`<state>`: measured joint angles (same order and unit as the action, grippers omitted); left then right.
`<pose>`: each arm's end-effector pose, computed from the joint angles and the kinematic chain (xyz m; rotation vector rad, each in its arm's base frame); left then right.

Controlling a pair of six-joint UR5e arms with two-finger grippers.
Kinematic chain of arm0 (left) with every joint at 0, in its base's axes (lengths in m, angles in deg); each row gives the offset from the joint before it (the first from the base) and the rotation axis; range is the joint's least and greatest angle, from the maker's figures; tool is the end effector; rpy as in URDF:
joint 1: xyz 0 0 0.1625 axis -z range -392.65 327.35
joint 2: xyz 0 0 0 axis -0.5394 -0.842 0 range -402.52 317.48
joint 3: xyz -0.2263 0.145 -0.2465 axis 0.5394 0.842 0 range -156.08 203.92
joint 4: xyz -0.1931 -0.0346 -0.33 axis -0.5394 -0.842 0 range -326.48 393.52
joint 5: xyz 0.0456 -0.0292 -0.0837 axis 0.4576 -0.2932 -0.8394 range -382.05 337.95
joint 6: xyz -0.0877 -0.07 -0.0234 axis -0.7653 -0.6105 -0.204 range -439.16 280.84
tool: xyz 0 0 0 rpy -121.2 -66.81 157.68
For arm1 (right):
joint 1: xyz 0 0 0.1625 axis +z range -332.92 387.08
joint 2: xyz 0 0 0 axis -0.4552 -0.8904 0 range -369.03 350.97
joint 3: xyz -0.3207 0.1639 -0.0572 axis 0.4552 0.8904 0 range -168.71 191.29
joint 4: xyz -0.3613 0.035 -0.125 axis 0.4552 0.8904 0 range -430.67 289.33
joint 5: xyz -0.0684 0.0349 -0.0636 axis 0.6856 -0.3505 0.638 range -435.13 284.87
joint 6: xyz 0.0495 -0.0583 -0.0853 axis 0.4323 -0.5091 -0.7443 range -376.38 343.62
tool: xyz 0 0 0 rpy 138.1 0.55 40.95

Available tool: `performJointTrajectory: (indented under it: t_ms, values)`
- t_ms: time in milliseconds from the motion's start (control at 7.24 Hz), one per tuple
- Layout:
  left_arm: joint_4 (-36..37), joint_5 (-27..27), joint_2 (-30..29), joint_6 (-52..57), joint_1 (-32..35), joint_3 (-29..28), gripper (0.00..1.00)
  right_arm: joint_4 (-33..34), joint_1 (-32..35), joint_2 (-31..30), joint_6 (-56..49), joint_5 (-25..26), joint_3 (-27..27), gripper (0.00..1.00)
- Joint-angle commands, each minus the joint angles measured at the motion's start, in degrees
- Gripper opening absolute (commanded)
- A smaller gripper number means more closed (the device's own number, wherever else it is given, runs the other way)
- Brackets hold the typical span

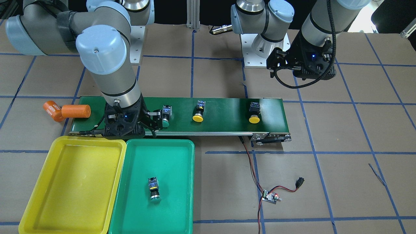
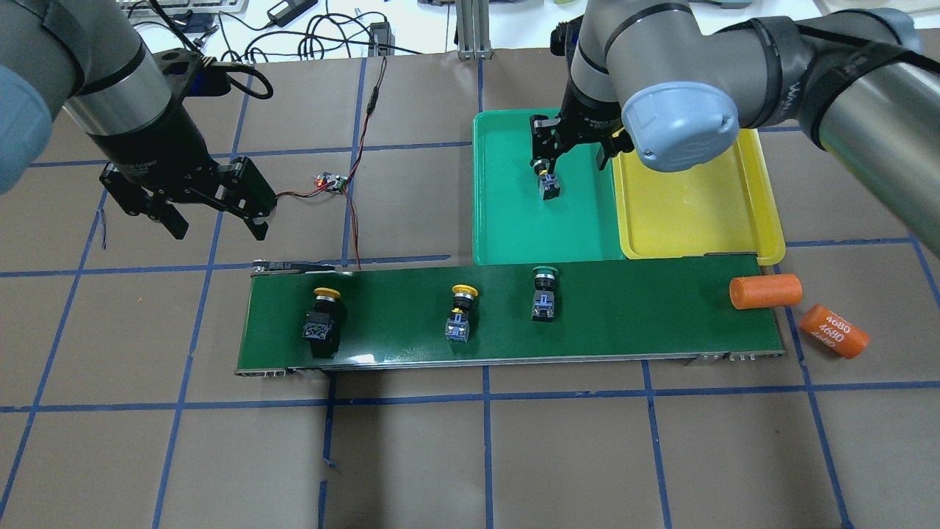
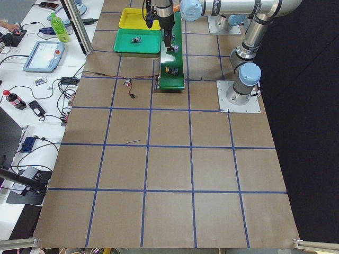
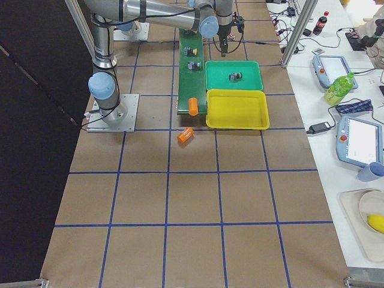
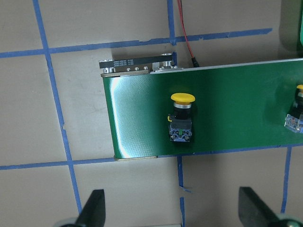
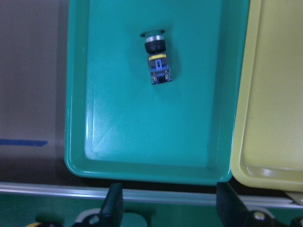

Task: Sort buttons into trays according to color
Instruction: 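Grasp the second green-capped button on the belt with the right gripper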

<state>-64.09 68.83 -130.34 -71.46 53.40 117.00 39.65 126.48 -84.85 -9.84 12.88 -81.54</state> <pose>-0.1017 -0.4358 0.3931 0.1041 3.1310 0.2343 0.2237 -0.5101 0.3023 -0.0790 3.0972 -0.0814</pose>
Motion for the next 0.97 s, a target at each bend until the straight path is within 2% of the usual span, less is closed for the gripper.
performJointTrajectory:
  t_ms: [0,138,276,415,829]
  values:
    - [0.1,-0.1,0.2,-0.1,0.0,0.1,1.0,2.3,0.3,-6.6,4.6,-0.5,-13.6,0.75]
    - [0.3,-0.5,0.1,0.0,0.0,0.1,1.0,11.8,0.4,-7.6,5.0,-0.5,-21.0,0.76]
    - [0.4,-0.7,0.0,0.2,0.0,-0.1,1.0,17.9,0.4,-7.8,5.2,-0.6,-25.2,0.78]
    - [0.5,-0.8,-0.2,0.7,0.0,0.1,1.0,18.9,0.4,-7.8,5.2,-0.6,-26.3,0.78]
    - [0.6,-0.4,0.0,0.7,0.0,0.0,1.0,19.1,0.4,-7.8,5.2,-1.1,-24.7,0.8]
